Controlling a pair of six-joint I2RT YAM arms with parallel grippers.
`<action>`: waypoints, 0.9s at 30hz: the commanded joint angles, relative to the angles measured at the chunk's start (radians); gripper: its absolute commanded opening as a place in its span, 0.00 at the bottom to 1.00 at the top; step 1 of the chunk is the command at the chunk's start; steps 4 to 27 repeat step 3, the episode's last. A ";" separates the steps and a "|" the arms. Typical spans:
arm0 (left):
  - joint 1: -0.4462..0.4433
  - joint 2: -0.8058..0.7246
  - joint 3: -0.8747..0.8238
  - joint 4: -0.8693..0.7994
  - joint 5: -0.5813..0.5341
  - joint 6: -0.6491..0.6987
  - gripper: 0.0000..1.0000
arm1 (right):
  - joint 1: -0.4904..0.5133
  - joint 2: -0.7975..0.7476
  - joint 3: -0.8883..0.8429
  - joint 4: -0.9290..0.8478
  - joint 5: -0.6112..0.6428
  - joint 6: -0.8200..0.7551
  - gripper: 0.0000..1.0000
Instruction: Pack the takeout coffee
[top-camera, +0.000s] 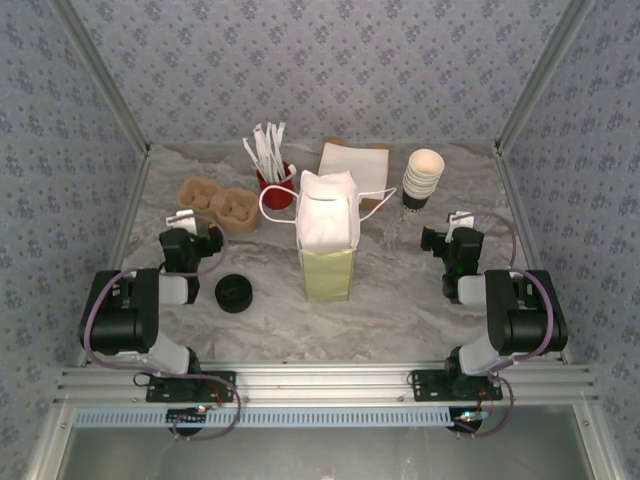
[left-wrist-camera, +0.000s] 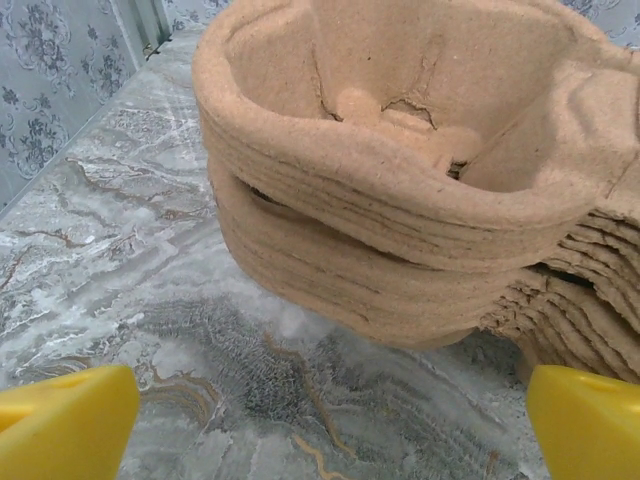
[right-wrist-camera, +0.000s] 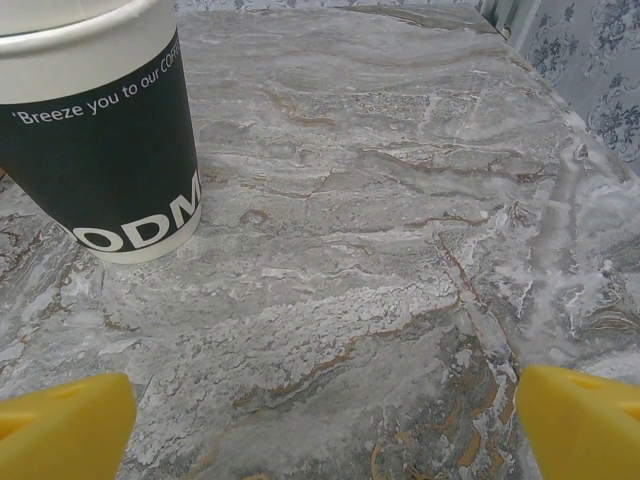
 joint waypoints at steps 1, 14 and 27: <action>-0.003 0.002 0.018 -0.012 0.017 0.016 0.99 | 0.000 -0.001 0.003 0.027 -0.006 -0.012 1.00; -0.003 0.001 0.018 -0.011 0.019 0.017 0.99 | 0.000 -0.001 0.003 0.027 -0.007 -0.012 1.00; -0.003 0.001 0.018 -0.011 0.019 0.017 0.99 | 0.000 -0.001 0.003 0.027 -0.007 -0.012 1.00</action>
